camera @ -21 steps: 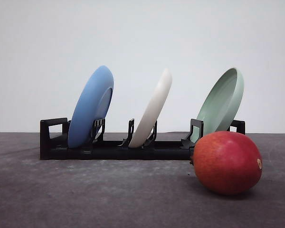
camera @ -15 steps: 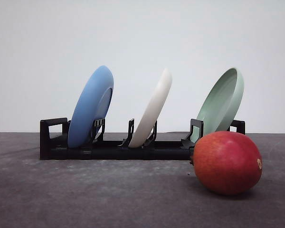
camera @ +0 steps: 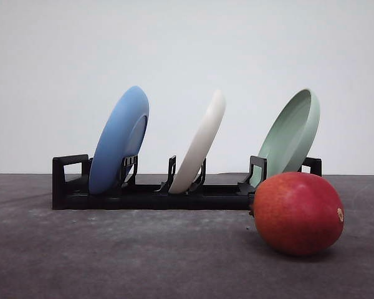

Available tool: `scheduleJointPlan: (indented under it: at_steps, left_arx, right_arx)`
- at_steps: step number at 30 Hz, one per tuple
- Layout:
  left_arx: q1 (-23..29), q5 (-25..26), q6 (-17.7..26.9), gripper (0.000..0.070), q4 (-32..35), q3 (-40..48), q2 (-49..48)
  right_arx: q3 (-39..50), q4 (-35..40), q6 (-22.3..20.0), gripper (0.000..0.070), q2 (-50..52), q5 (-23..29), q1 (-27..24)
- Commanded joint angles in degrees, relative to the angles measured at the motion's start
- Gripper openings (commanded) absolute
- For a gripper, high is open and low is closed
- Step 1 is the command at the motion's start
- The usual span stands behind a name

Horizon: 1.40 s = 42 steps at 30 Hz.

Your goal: Place pomegranate in white plate

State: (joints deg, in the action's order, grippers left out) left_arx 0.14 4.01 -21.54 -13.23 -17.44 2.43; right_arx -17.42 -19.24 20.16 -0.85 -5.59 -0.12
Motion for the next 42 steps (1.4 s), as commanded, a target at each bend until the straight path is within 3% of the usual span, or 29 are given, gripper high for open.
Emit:
scheduleJointPlan:
  at_steps: [1, 8, 15, 22, 28, 33, 37, 42]
  left_arx:
    - [0.0, -0.13, 1.68, 0.0003, -7.04, -5.03, 1.86]
    - [0.0, 1.8, 4.55, 0.0003, -27.89, -21.24, 12.34]
    - [-0.03, 8.19, 11.48, 0.0003, -38.27, -27.75, 22.01]
    - [-3.82, 8.74, 13.13, 0.0003, -34.29, -27.95, 27.81]
    - [-11.71, 8.24, 13.55, 0.0003, -27.55, -27.95, 32.13]
    - [-17.55, 8.24, 18.04, 0.0003, -21.66, -27.97, 36.82]
    - [-20.72, 8.22, 21.97, 0.0003, -18.98, -28.06, 40.01]
    - [-22.64, 8.25, 23.02, 0.0014, -18.11, -28.15, 41.93]
  right_arx:
    - [-4.32, -6.63, 1.15, 0.0008, -1.07, -0.22, -0.02]
    - [-15.63, -16.65, -3.5, 0.0008, -7.49, -3.96, -0.02]
    - [-18.77, -17.62, -10.71, 0.0008, -17.26, -12.06, -0.02]
    - [-18.77, -16.91, -12.76, 0.0009, -25.63, -18.87, 0.34]
    - [-18.77, -16.24, -17.06, 0.0009, -26.83, -17.63, 5.48]
    - [-18.77, -16.42, -21.36, 0.001, -26.75, -17.07, 12.34]
    - [-18.77, -16.42, -22.4, 0.001, -26.75, -17.07, 16.27]
    - [-18.77, -16.44, -22.38, 0.0018, -26.75, -17.07, 18.74]
